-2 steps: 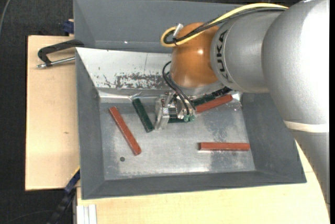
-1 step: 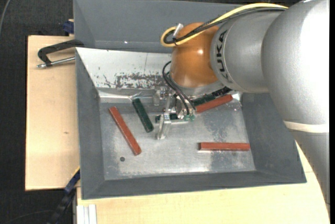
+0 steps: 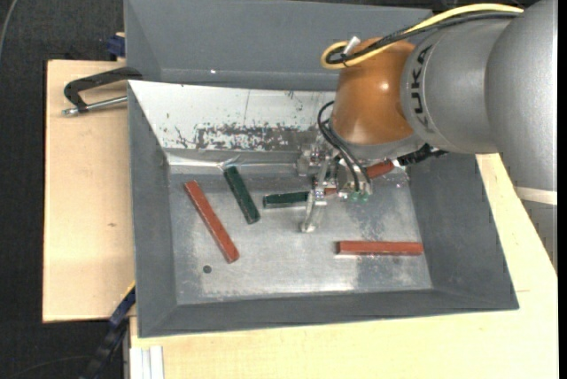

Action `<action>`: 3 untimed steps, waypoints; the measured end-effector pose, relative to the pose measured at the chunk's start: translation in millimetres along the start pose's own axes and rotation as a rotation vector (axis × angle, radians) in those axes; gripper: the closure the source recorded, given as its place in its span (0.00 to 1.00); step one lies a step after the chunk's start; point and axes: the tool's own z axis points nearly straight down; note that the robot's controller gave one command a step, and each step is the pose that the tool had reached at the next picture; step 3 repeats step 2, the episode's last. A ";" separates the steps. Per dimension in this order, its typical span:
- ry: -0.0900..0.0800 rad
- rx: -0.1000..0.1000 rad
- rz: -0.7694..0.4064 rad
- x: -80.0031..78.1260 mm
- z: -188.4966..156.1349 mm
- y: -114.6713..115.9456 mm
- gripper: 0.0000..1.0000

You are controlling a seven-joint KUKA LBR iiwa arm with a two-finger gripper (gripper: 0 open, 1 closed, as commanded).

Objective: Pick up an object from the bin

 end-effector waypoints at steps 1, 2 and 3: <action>0.000 -0.003 -0.006 0.5 0.1 4.6 1.00; -0.015 -0.004 -0.053 7.0 -186.5 1.1 1.00; -0.015 -0.004 -0.053 7.0 -186.5 1.1 1.00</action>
Offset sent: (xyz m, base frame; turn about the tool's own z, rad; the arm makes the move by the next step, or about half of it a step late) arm 0.0000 0.0000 0.0000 0.0000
